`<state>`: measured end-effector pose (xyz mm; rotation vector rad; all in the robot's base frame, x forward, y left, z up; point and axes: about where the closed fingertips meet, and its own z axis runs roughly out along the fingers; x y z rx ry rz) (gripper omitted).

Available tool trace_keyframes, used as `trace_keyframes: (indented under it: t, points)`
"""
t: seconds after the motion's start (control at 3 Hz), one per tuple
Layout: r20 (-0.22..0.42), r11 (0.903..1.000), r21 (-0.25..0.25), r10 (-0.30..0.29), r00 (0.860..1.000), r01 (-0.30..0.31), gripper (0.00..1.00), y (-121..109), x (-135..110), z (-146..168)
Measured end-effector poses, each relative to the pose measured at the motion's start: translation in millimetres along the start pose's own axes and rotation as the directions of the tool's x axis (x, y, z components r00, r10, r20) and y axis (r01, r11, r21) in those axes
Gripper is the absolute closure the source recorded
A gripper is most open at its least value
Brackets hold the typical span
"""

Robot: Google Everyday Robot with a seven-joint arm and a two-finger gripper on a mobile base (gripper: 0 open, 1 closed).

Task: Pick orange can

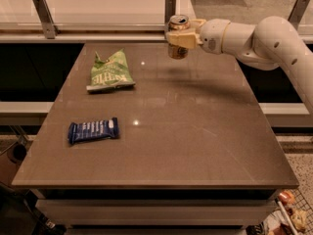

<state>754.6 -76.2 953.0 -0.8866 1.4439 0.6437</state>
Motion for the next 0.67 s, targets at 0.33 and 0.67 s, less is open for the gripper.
trace_keyframes:
  t: [0.33,0.67]
  points:
    - [0.009,0.9982,0.020,-0.056,0.998,0.056,1.00,-6.5,-30.9,-13.1]
    - [0.009,0.9982,0.020,-0.056,0.998,0.056,1.00,-6.4,-30.9,-13.0]
